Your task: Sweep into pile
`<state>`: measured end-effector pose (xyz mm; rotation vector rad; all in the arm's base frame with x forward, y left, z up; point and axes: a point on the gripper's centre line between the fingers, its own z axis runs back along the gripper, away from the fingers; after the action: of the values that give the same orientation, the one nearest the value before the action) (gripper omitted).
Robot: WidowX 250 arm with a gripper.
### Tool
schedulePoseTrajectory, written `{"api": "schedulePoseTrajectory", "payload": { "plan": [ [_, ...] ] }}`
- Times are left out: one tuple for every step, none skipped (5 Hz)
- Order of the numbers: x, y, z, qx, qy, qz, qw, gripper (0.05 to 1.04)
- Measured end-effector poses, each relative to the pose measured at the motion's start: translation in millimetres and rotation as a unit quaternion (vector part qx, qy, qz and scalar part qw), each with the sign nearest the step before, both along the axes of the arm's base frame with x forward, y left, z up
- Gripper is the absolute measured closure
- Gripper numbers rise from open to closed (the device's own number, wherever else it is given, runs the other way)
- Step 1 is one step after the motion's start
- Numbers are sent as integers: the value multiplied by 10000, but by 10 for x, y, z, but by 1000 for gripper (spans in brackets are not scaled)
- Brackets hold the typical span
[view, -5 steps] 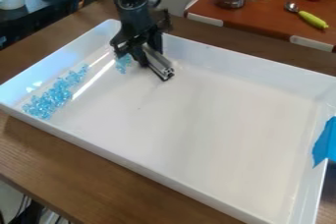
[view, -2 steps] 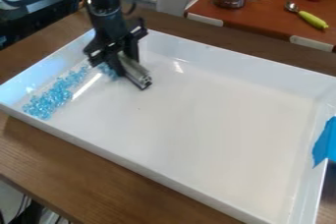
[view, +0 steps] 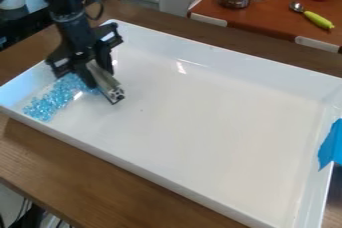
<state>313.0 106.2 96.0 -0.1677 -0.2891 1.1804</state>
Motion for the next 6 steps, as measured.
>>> {"api": "schedulePoseTrajectory", "payload": {
  "plan": [
    [-198,5,25,11,115,34,9999,706],
    [-222,-25,103,-32,43,142,9999,705],
    [-83,-335,146,-343,-264,-602,9972,705],
    [143,-672,336,-448,-568,-1463,9866,705],
    [205,-681,210,-445,-315,-1595,9857,705],
    [146,-630,117,-378,-43,-1790,9831,706]
  ]
}}
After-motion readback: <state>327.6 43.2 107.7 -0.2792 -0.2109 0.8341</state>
